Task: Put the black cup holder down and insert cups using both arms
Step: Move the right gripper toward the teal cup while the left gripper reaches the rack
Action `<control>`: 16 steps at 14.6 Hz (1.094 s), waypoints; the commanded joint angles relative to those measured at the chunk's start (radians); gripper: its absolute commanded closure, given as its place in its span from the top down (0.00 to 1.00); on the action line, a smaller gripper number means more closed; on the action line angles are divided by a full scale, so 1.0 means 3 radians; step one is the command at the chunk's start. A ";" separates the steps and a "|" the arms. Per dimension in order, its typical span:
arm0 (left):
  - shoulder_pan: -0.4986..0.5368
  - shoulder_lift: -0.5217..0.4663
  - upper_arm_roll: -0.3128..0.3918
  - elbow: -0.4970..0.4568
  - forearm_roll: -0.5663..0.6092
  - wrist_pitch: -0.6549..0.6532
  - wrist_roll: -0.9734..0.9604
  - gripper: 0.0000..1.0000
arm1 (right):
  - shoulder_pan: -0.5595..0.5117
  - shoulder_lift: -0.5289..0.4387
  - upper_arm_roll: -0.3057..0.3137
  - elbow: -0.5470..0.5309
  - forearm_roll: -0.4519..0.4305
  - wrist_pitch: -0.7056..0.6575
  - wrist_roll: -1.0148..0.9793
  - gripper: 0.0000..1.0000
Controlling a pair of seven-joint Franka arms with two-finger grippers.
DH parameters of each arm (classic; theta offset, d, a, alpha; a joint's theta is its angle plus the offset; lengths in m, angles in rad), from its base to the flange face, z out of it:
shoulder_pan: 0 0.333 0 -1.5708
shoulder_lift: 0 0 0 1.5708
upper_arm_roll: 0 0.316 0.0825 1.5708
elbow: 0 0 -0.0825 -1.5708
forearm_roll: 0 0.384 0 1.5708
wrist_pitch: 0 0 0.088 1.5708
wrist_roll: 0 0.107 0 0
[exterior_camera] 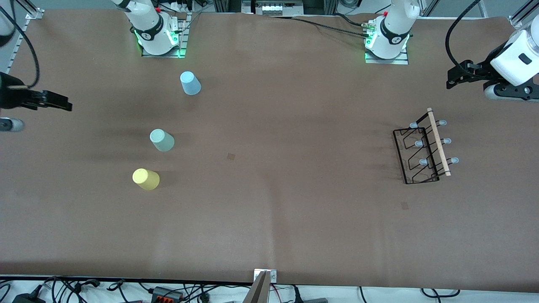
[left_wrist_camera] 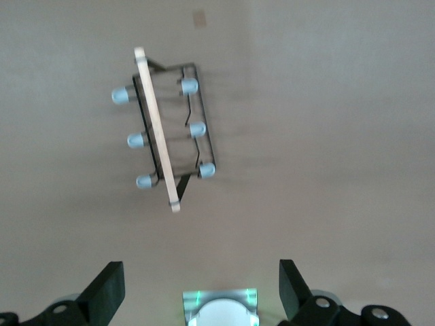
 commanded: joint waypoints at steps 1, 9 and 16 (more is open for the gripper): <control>0.0047 0.0213 0.0012 0.0168 -0.0017 -0.0119 0.0028 1.00 | 0.0036 -0.0021 -0.0001 -0.0266 0.0023 0.0093 -0.0025 1.00; 0.0323 0.0582 0.0012 -0.0351 0.0089 0.0788 0.0069 1.00 | 0.0261 -0.0650 0.0004 -0.2419 0.0085 0.2373 0.0168 1.00; 0.0374 0.0551 0.0012 -0.1232 0.0146 0.2032 0.0074 0.97 | 0.0655 -0.0472 0.0004 -0.2564 0.0085 0.2840 0.0747 1.00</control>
